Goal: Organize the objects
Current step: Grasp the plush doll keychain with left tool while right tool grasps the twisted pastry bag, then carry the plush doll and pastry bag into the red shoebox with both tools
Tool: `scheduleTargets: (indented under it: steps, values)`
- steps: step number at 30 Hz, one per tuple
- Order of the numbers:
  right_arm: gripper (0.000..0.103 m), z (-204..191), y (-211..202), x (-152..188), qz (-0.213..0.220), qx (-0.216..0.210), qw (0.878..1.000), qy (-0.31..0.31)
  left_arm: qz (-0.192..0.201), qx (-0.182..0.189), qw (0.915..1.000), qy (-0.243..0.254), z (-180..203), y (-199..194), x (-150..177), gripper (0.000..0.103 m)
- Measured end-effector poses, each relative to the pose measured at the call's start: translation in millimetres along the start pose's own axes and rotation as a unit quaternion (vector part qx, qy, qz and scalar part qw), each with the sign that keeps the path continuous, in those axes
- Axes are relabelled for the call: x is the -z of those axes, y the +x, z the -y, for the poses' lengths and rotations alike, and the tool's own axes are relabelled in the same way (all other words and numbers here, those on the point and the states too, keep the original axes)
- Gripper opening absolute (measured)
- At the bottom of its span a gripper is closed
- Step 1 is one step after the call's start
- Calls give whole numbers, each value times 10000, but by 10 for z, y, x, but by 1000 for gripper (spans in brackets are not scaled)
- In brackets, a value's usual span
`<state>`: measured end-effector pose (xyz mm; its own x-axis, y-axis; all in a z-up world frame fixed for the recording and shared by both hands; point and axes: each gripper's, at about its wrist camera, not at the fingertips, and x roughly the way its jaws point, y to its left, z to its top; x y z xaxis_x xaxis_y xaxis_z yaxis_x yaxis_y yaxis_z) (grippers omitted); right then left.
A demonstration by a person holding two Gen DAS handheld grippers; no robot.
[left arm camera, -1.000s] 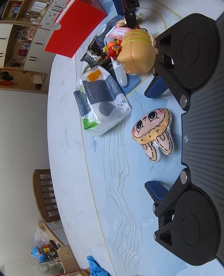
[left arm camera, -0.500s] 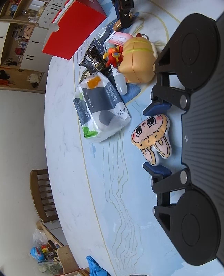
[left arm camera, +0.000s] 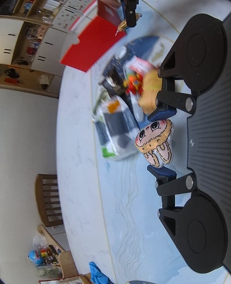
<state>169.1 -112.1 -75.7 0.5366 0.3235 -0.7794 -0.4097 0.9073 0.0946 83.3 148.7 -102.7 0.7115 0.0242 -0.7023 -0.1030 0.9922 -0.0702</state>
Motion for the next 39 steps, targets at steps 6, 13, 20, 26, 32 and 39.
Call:
scheduleTargets:
  steps: [6, 13, 20, 26, 32, 39]
  values:
    - [18, 223, -275, -136, 207, -119, 9997, 55, 150, 184, 9997, -31, 277, -212, -210, 52]
    - [18, 504, -457, -286, 410, -138, 9991, 21, 295, 482, 9984, 79, 728, -229, -501, 52]
    - [18, 877, -572, -423, 544, -126, 9984, 66, 463, 796, 9948, 433, 1297, -145, -802, 52]
    - [18, 1266, -592, -544, 574, -112, 9981, 175, 525, 1017, 9913, 645, 1751, -22, -1044, 52]
    - [18, 1624, -583, -636, 656, 9, 9976, 224, 475, 1182, 9886, 797, 2175, 122, -1234, 52]
    - [18, 1959, -538, -698, 711, 163, 9971, 215, 412, 1343, 9841, 1091, 2678, 338, -1411, 52]
